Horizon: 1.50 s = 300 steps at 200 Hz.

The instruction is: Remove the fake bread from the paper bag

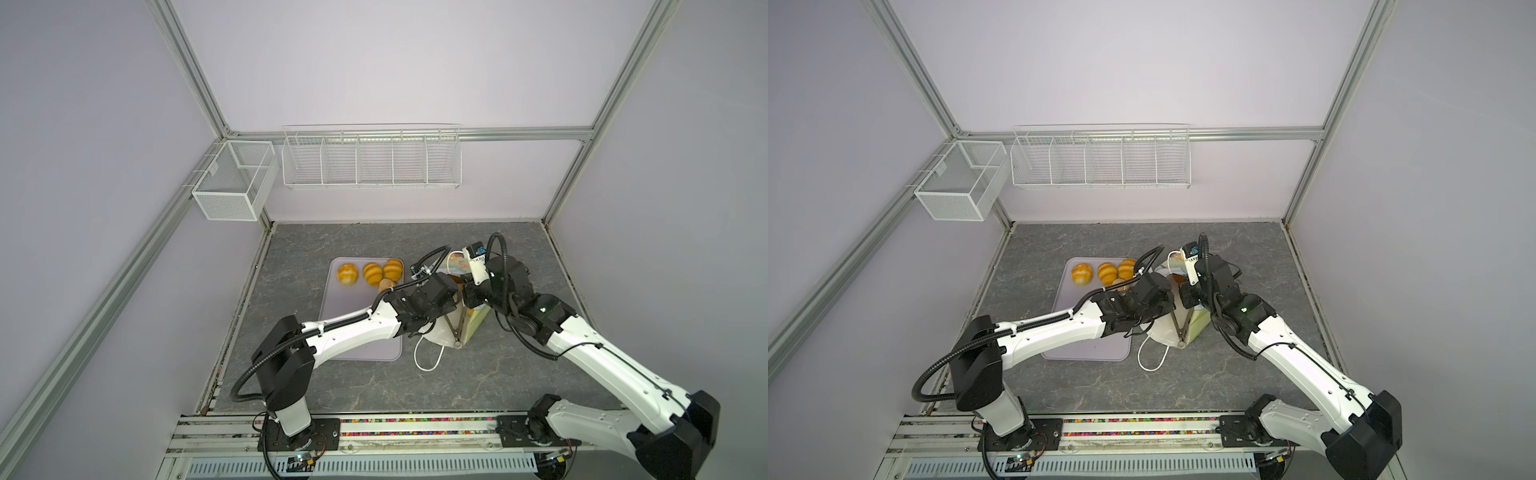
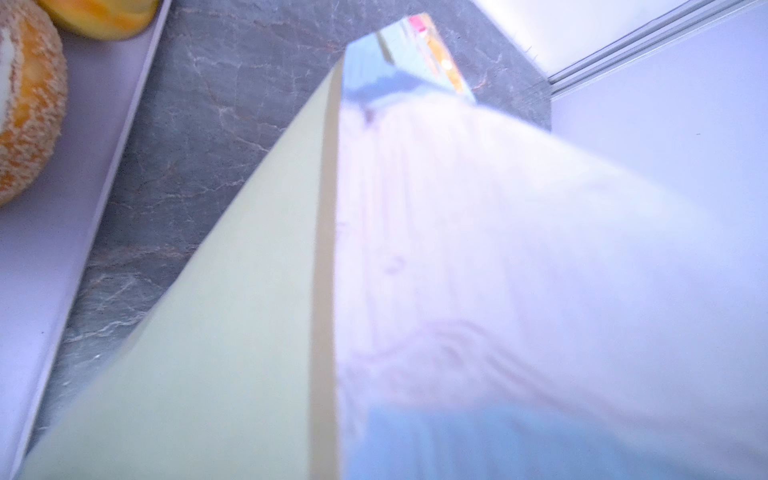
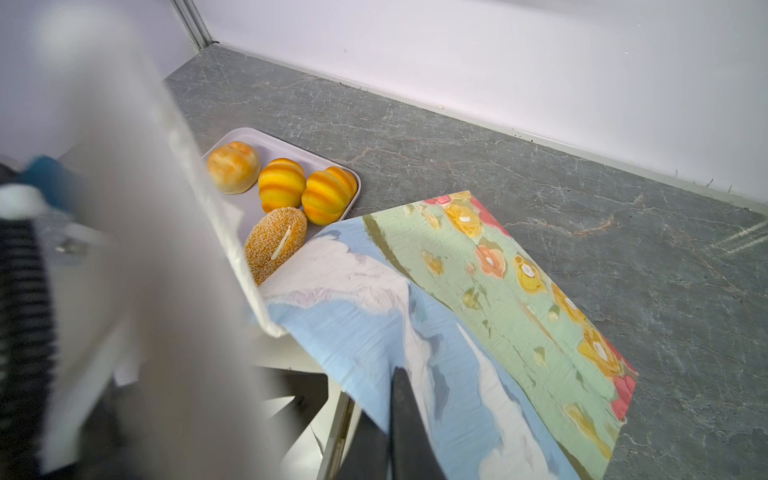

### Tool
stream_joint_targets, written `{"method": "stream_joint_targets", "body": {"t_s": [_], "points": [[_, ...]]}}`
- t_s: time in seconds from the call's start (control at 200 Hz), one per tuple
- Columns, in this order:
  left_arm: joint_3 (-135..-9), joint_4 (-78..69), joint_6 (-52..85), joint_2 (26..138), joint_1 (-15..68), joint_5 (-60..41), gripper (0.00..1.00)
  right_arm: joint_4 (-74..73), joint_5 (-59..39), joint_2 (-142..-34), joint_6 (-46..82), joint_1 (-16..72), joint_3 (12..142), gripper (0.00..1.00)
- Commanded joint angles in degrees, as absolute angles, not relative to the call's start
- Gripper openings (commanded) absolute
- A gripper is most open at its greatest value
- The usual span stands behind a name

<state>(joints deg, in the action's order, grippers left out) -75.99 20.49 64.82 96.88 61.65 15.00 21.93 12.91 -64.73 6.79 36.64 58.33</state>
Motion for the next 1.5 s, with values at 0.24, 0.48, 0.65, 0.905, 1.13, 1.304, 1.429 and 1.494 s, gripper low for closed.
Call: {"method": "stream_joint_targets", "body": {"t_s": [0.24,0.48,0.65,0.905,1.13,1.304,1.429,1.494], "points": [[-77.0,25.6,56.4,94.4,65.0,15.8,0.37,22.1,13.7,-64.6,6.2,37.0,59.0,0.07],[-71.8,23.0,60.3,94.1,66.4,15.0,0.56,21.9,12.8,-64.3,6.5,37.0,59.0,0.07],[-71.1,18.8,61.3,96.2,66.1,11.8,0.56,21.9,12.2,-63.7,6.5,37.0,58.8,0.07],[-72.9,16.4,61.0,100.3,65.8,8.2,0.63,21.9,11.3,-63.5,7.0,37.0,58.5,0.07],[-73.7,17.5,61.6,102.1,65.3,9.0,0.76,21.6,11.0,-63.7,7.2,36.9,58.4,0.07],[-76.6,16.8,61.6,105.3,64.5,7.7,0.76,21.3,10.5,-64.0,7.5,36.9,58.4,0.07],[-77.9,16.4,61.6,107.5,63.9,7.0,0.76,21.3,10.3,-64.0,7.7,36.9,58.4,0.07],[-77.8,15.8,61.6,108.2,63.6,6.7,0.74,21.3,10.2,-64.0,7.8,37.1,58.4,0.07]]}}
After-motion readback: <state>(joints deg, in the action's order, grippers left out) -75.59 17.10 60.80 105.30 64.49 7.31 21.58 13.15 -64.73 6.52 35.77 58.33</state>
